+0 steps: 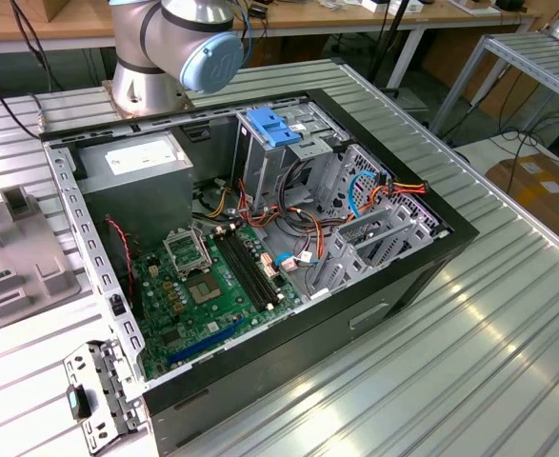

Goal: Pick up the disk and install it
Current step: 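Pick up the disk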

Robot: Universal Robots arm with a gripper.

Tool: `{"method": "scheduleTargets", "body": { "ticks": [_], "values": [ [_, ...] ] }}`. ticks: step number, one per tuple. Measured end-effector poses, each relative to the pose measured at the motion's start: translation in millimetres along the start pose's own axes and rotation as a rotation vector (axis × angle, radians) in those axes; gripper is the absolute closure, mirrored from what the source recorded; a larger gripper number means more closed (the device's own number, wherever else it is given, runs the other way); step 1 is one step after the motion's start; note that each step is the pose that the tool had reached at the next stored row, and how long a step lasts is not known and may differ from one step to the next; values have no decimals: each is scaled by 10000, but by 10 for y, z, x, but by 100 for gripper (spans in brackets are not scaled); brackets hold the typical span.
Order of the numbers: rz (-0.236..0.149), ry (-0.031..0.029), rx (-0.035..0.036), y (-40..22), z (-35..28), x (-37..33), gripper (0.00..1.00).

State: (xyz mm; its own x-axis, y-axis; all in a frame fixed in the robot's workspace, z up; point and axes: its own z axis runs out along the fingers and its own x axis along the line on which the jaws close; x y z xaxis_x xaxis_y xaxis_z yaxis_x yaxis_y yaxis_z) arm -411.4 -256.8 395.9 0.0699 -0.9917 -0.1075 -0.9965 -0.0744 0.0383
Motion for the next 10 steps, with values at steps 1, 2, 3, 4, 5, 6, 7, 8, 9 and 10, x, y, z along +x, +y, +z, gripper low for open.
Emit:
{"method": "scheduleTargets", "body": {
  "ticks": [1,2,3,4,5,6,7,8,9,10],
  "values": [
    [0,-2,0,0,-6,-1,64],
    [0,-6,1,1,-13,-1,64],
    [-1,-8,1,1,-17,-2,64],
    [-1,-11,0,1,-24,-3,64],
    [-1,-14,1,1,-29,-3,64],
    [-1,-18,2,2,-39,-4,64],
    [-1,-21,2,2,-43,-5,64],
    [-1,-25,2,2,-50,-5,64],
    [-1,-29,2,2,-60,-7,64],
    [-2,-33,3,3,-66,-7,64]
  ]
}}
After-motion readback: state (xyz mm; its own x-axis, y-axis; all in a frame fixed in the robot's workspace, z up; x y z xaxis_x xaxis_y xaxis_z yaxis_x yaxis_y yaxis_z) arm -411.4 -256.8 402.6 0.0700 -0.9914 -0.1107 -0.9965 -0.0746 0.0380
